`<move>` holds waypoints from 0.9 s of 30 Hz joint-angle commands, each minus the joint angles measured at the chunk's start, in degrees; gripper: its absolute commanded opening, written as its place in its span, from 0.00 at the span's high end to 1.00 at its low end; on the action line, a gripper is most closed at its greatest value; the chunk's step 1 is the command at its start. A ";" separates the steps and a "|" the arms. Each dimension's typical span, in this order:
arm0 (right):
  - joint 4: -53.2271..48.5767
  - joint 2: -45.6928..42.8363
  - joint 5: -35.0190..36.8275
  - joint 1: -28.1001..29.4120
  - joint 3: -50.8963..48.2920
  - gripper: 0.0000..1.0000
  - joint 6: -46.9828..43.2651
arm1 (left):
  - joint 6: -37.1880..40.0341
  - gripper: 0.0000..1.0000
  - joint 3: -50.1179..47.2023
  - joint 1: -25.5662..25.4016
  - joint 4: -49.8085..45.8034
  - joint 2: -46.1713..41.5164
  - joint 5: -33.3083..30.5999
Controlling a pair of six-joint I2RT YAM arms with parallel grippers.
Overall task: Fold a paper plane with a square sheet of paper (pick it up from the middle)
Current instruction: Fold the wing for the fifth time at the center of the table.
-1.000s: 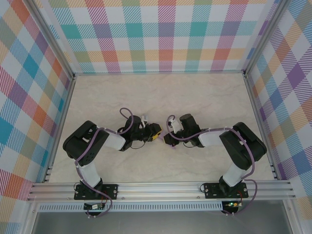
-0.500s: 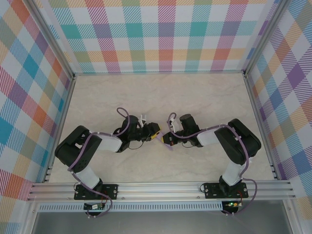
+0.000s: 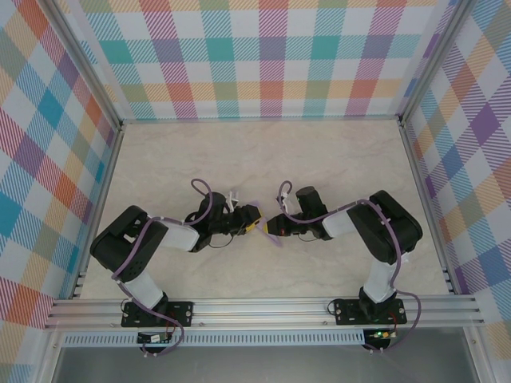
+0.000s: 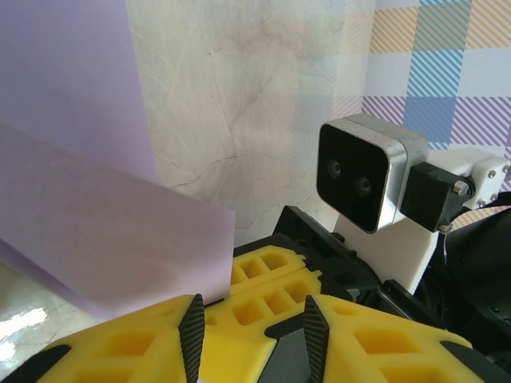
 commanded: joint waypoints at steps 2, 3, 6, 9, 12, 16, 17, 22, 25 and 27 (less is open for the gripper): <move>1.00 1.08 -2.30 -0.61 0.77 1.00 2.19 | 1.80 0.61 0.58 -0.24 2.10 1.05 1.26; 0.92 1.19 -2.43 -0.65 0.73 1.00 2.50 | 1.96 0.61 0.57 -0.24 2.13 1.09 1.30; 0.58 1.35 -2.43 -0.77 0.91 1.00 3.14 | 2.25 0.61 -0.02 -0.38 2.25 1.01 1.65; -0.14 1.47 -2.41 -0.91 1.10 1.00 3.19 | 2.64 0.61 -1.30 -0.41 2.47 0.64 2.09; -0.40 1.44 -2.80 -0.92 1.21 1.00 3.11 | 2.95 0.61 -1.63 -0.46 2.57 0.49 2.21; -1.19 1.55 -3.22 -0.97 1.53 1.00 3.25 | 3.12 0.62 -0.47 -0.68 3.02 1.32 2.25; -1.37 1.68 -3.20 -1.01 1.61 1.00 3.38 | 3.11 0.63 -0.04 -0.70 2.99 1.67 2.19; -1.91 1.81 -3.39 -0.98 2.02 1.00 3.89 | 3.05 0.66 1.35 -0.92 3.73 3.82 1.80; -2.55 1.92 -3.58 -0.98 2.27 1.00 3.89 | 2.86 0.66 1.58 -0.94 4.46 5.05 1.58; -2.86 1.96 -3.63 -1.01 2.41 1.00 3.80 | 2.86 0.66 2.04 -0.94 4.72 5.67 1.55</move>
